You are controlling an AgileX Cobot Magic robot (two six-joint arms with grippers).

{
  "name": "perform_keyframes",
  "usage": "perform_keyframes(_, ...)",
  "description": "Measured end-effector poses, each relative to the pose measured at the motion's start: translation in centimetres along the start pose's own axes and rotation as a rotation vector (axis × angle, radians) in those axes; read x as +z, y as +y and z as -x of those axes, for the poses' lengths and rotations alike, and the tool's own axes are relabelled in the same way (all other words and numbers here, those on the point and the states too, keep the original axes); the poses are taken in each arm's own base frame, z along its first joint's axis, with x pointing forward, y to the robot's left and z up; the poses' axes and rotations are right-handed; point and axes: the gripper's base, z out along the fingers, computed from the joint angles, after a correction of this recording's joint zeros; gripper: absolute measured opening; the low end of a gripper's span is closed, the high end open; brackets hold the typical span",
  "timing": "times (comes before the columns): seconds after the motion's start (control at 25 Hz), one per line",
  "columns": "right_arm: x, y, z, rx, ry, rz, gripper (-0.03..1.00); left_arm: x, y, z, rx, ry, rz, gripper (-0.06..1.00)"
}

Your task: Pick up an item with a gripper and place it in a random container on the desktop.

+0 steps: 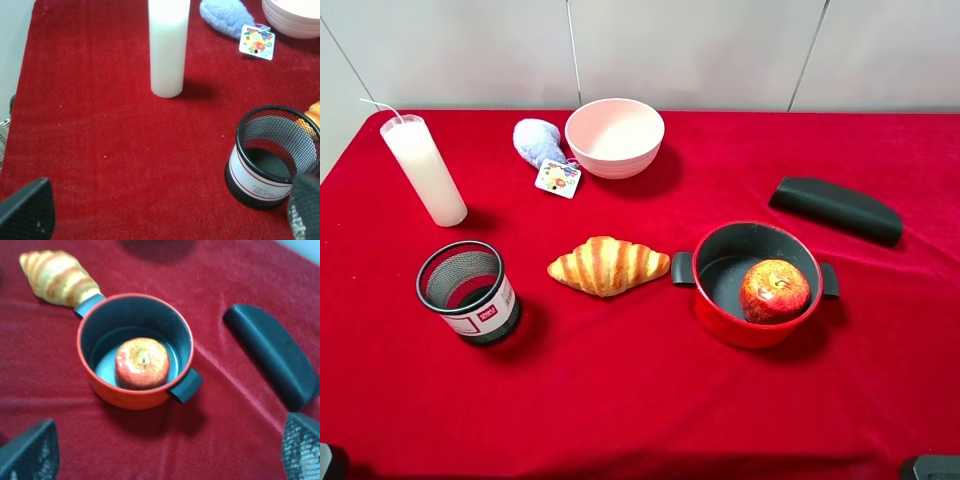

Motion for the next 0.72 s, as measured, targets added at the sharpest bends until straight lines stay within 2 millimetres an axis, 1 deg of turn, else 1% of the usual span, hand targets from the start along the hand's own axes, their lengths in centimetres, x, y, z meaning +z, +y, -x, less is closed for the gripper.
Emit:
perform_keyframes(0.2, 0.0, 0.7, -2.3, 0.010, -0.077, 0.024, 0.69, 0.0, 0.0, 0.0, 0.000, 0.000, 0.000, 0.90)
perform_keyframes(0.32, 0.1, 0.9, -3.4, 0.011, -0.118, 0.024, 0.69, 0.0, 0.0, 0.0, 0.000, 0.000, 0.000, 0.90)
perform_keyframes(0.72, 0.2, 0.9, -3.2, 0.035, -0.155, 0.017, 0.69, 0.0, 0.0, 0.0, 0.000, 0.000, 0.000, 0.90)
